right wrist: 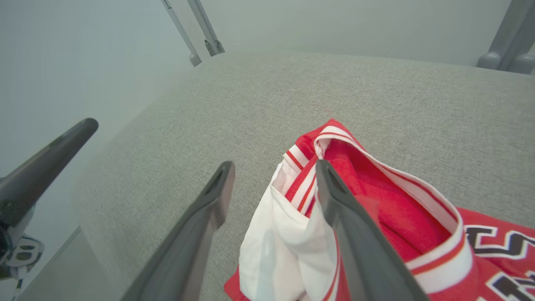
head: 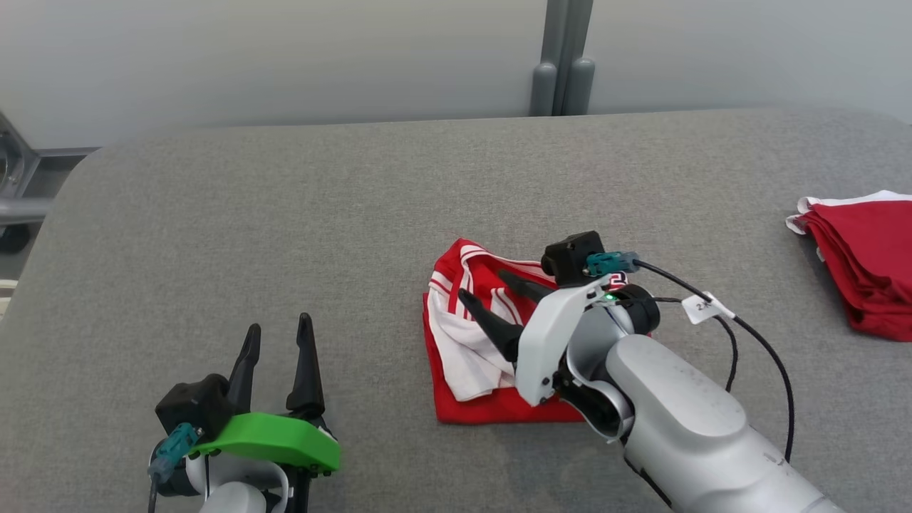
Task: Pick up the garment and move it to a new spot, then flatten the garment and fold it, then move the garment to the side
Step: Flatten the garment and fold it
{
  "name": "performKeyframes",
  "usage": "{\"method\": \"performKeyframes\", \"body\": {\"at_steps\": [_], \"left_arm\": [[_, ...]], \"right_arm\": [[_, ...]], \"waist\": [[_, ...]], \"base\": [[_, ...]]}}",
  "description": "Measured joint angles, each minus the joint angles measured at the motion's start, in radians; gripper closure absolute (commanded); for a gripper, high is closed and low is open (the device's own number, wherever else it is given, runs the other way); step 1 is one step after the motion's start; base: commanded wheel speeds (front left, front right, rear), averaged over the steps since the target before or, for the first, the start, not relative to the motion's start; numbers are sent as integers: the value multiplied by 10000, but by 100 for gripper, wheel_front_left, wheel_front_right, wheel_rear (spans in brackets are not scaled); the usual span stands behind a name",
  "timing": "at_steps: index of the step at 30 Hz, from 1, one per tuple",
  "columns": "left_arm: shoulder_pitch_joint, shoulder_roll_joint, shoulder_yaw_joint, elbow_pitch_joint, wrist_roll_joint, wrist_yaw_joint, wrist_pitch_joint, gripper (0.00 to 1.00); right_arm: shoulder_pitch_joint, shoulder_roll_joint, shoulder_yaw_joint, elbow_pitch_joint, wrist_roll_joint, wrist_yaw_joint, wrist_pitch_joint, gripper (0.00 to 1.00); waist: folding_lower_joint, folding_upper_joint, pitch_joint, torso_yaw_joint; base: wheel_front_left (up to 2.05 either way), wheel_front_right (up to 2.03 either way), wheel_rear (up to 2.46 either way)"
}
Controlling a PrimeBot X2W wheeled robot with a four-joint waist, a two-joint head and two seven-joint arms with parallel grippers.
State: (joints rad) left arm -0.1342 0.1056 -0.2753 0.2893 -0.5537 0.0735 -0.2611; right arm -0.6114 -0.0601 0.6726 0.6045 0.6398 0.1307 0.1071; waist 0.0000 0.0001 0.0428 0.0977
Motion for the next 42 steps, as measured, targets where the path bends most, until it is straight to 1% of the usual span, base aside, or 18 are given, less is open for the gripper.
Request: {"method": "performKeyframes", "body": {"at_steps": [4,10,15,16,17,18,20,22,23,24,27,33,42], "left_arm": [[99,31,-35,-84,4,17,2,0],[228,58,-146,-222,15,59,65,0],[343,63,-272,-313,29,73,155,0],[388,63,-328,-360,35,88,180,0],[422,65,-359,-385,35,100,205,0],[422,65,-359,-385,35,100,205,0],[442,73,-412,-456,35,104,242,0],[444,82,-428,-474,35,105,268,0],[451,94,-433,-497,35,105,276,0],[455,113,-443,-510,35,107,282,0],[454,144,-458,-539,35,119,311,0],[418,199,-497,-589,36,144,370,0],[257,286,-489,-629,40,161,382,0]], "right_arm": [[266,-261,-658,-447,-176,-2,-353,0],[903,-554,-2013,-943,-466,-2,-658,0],[1567,-589,-3099,-1344,-750,-2,-844,0],[1851,-568,-3528,-1496,-878,-2,-936,0],[1995,-554,-3726,-1570,-945,-2,-1011,0],[1995,-554,-3726,-1570,-945,-2,-1011,0],[2346,-504,-4255,-1689,-1195,-2,-1106,0],[2448,-477,-4378,-1699,-1285,-2,-1133,0],[2541,-456,-4493,-1712,-1407,-2,-1174,5],[2615,-435,-4587,-1720,-1511,-2,-1208,52],[2743,-334,-4828,-1603,-1680,-2,-1283,100],[2707,-138,-4913,-780,-1779,-2,-1524,100],[1708,6,-4564,1104,-1791,0,-1885,100]], "waist": [[0,0,-87,-274],[0,0,-226,-589],[0,0,-318,-663],[0,0,-346,-661],[0,0,-358,-658],[0,0,-358,-658],[0,0,-374,-636],[0,0,-374,-627],[0,0,-371,-614],[0,0,-365,-597],[0,0,-328,-515],[0,0,-173,-215],[0,0,149,459]], "base": [[0,0,0],[0,0,0],[0,0,0],[0,0,0],[0,0,0],[0,0,0],[0,0,0],[0,0,0],[0,0,0],[0,0,0],[0,0,0],[0,0,0],[0,0,0]]}}
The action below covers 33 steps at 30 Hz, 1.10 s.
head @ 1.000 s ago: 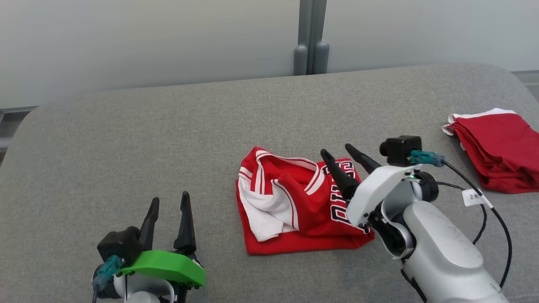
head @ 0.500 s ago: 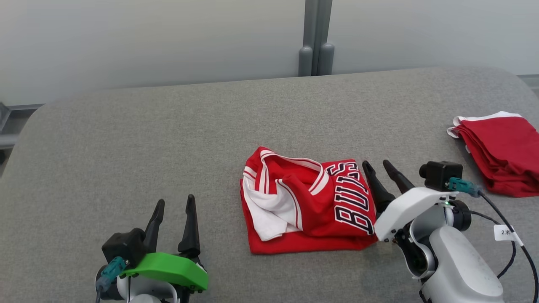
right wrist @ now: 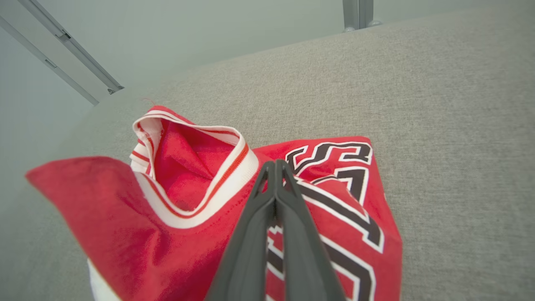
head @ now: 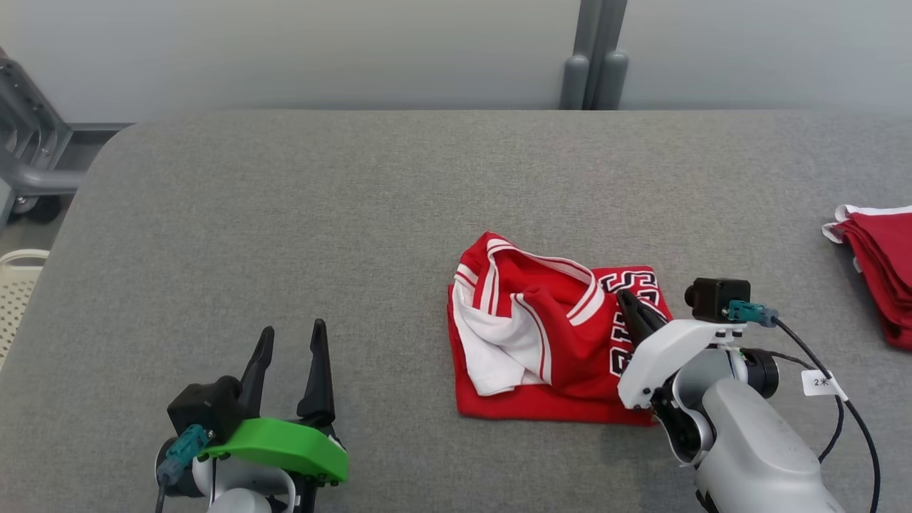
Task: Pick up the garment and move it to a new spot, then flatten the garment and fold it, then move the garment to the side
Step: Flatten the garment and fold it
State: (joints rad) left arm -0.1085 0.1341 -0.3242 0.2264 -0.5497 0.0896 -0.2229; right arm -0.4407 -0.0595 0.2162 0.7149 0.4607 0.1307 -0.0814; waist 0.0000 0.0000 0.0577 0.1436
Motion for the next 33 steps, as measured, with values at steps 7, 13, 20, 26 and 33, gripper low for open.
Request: {"method": "performKeyframes", "body": {"at_steps": [7,13,20,26,33], "left_arm": [[-83,-8,10,8,-12,0,-63,0],[-162,-10,33,42,-25,0,-121,0],[-259,-31,31,63,-36,0,-163,0],[-265,-35,84,79,-56,38,-209,0],[-266,-35,134,102,-111,73,-247,0]], "right_arm": [[-518,63,366,1488,69,0,-244,100],[-880,90,1657,1693,991,0,-439,100],[-1058,105,3655,1599,1822,0,-573,100],[-1149,107,5118,1664,1900,0,-727,100],[-1187,105,6261,1718,1883,0,-988,100]], "waist": [[0,0,205,488],[0,0,364,727],[0,0,436,824],[0,0,448,774],[0,0,418,613]], "base": [[0,0,0],[0,0,0],[0,0,0],[0,0,0],[0,0,0]]}}
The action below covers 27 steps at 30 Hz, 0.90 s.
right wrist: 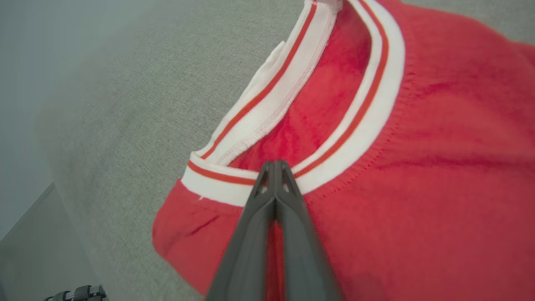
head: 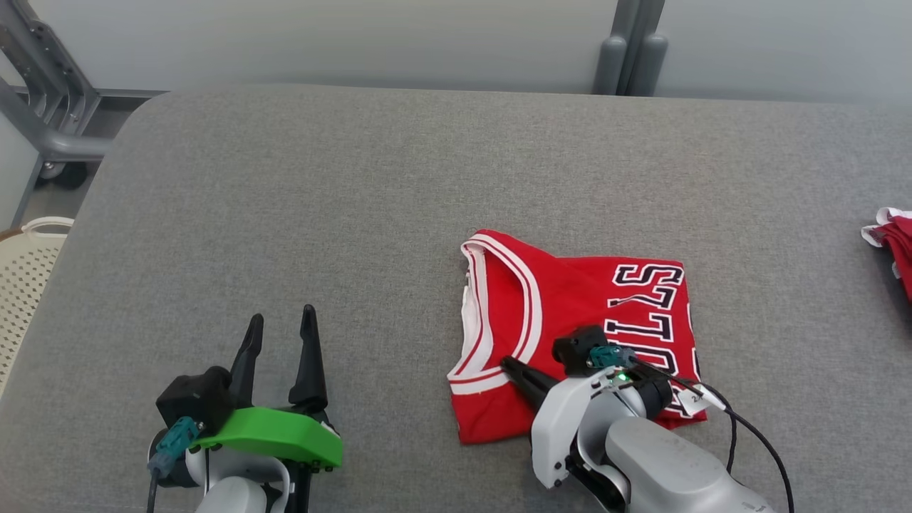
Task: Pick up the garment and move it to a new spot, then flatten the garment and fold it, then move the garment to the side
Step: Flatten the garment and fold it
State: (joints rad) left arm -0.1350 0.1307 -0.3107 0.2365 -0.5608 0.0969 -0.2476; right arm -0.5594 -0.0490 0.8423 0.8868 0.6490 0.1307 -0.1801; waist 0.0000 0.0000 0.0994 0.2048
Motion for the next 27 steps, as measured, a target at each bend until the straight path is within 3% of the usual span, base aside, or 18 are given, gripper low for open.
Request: {"method": "performKeyframes", "body": {"at_steps": [7,14,19,20,21,22,27], "left_arm": [[13,23,44,27,-6,6,-13,0],[109,63,25,-4,-8,52,-17,0],[187,104,0,-65,-10,90,-12,0],[192,117,4,-73,-12,94,-12,0],[204,128,4,-94,-12,102,-6,0],[220,144,2,-104,-12,115,-2,0],[280,211,12,-209,-10,199,12,0]], "right_arm": [[-462,0,-81,-69,215,0,-533,100],[-853,-52,-1327,-395,-115,0,-807,100],[-686,-437,-2838,-1425,-1014,0,-825,57],[-542,-510,-3126,-1632,-1200,0,-826,45],[-364,-568,-3428,-1835,-1384,0,-826,16],[-189,-604,-3712,-2038,-1592,0,-826,0],[693,-765,-4832,-2826,-2389,0,-826,0]], "waist": [[0,0,-150,-284],[0,0,-440,-699],[0,0,-648,-1066],[0,0,-685,-1144],[0,1,-720,-1223],[0,1,-755,-1300],[0,1,-914,-1675]], "base": [[0,0,0],[0,0,0],[0,0,0],[0,0,0],[0,0,0],[0,0,0],[0,0,0]]}}
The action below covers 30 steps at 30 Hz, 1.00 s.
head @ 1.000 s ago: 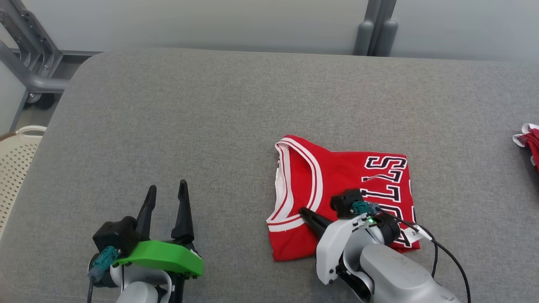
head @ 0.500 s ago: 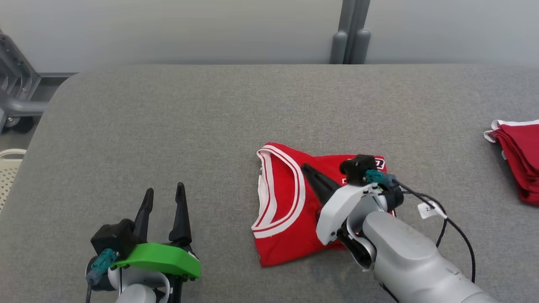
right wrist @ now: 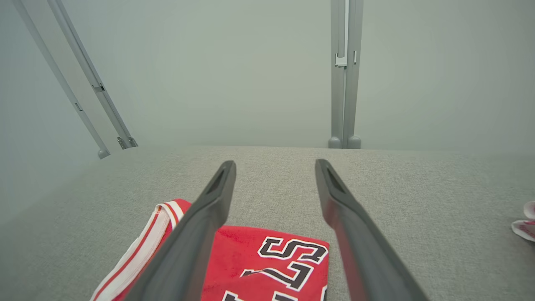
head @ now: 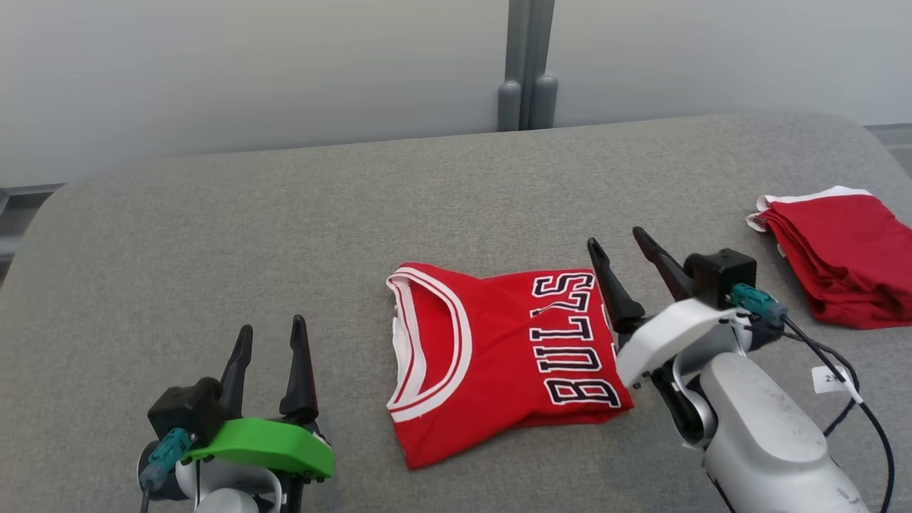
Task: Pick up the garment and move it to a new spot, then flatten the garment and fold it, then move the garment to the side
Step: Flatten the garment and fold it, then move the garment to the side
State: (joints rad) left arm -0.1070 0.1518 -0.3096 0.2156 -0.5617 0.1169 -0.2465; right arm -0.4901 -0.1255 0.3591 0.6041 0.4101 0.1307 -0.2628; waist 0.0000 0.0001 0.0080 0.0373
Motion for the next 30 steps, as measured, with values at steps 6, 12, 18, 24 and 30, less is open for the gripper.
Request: {"method": "performKeyframes", "body": {"at_steps": [6,12,18,24,30], "left_arm": [[57,81,-2,-115,0,77,21,0],[151,134,-10,-159,-4,123,29,0],[151,178,-58,-178,-6,151,77,0],[139,201,-81,-199,-6,153,79,0],[39,207,-115,-201,-6,151,77,0]], "right_arm": [[971,-190,-849,-606,-600,0,217,0],[1837,-238,-1442,-1275,-819,0,840,0],[2189,-349,-1651,-1613,-581,0,1948,0],[2063,-744,-1678,-1438,2,0,3258,0],[1544,-1016,-1394,-934,1060,0,4383,0]], "waist": [[0,0,-122,-363],[0,0,-156,-498],[0,0,-119,-347],[0,0,33,-24],[0,0,299,376]], "base": [[0,0,0],[0,0,0],[0,0,0],[0,0,0],[0,0,0]]}}
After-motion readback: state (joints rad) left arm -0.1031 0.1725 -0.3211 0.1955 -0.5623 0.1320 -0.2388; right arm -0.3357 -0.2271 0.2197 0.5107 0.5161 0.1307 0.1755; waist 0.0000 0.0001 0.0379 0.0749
